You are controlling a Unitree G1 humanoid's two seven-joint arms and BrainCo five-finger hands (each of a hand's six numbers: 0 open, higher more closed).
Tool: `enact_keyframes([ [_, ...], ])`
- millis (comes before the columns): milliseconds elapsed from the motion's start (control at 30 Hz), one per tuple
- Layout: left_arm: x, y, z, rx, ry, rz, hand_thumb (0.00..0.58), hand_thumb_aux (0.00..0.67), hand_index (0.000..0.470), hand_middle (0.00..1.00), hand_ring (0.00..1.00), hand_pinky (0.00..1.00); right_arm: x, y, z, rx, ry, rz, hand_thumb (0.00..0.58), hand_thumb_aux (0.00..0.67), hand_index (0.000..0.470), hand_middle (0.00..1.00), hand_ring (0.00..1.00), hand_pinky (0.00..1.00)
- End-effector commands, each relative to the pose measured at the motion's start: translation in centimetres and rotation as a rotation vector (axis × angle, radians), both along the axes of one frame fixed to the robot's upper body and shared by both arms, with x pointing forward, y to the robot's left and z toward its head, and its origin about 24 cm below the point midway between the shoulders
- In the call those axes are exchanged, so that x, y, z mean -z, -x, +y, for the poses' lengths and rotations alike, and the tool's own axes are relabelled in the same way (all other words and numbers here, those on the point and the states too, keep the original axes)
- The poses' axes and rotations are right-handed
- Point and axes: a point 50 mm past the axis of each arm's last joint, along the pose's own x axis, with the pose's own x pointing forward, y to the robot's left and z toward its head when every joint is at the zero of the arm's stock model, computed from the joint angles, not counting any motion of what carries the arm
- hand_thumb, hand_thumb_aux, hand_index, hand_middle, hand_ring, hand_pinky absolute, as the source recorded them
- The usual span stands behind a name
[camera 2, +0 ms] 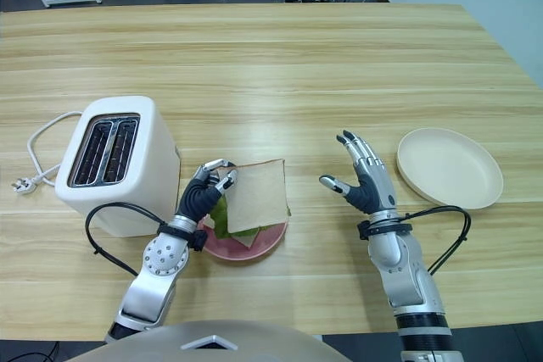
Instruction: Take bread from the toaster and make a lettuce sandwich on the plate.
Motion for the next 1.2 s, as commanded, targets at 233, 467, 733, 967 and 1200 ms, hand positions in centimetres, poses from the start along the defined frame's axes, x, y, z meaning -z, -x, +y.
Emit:
enact_keyframes([
  [233,0.1,0.1,1.8,-0.068,-0.121,-0.023,0.580,0.670,0.470,1.00,1.00,1.00,0.6,0.6,1.3,-0.088,0.061,0.022,0.000,0.000,0.000,0.00,0.00,0.00],
  [467,1.3,0.2,2.3,-0.095,-0.141,0.037,0.580,0.670,0.470,1.00,1.00,1.00,0.5,1.9,3.5,-0.259,0.208,-0.050,0.000,0.000,0.000,0.00,0.00,0.00],
  [733,4.1,0.4,2.6,-0.099,-0.212,0.155,0.580,0.670,0.470,1.00,1.00,1.00,1.1,3.5,6.9,-0.520,0.404,-0.158,0.000,0.000,0.000,0.00,0.00,0.00],
  [967,5.0,0.3,2.9,-0.127,-0.261,0.176,0.580,0.670,0.470,1.00,1.00,1.00,2.9,4.1,9.0,-0.689,0.529,-0.165,0.000,0.000,0.000,0.00,0.00,0.00],
  [1200,4.5,0.5,2.8,-0.123,-0.264,0.152,0.580,0.670,0.470,1.00,1.00,1.00,6.7,4.6,9.1,-0.816,0.685,0.057,0.000,0.000,0.000,0.00,0.00,0.00],
])
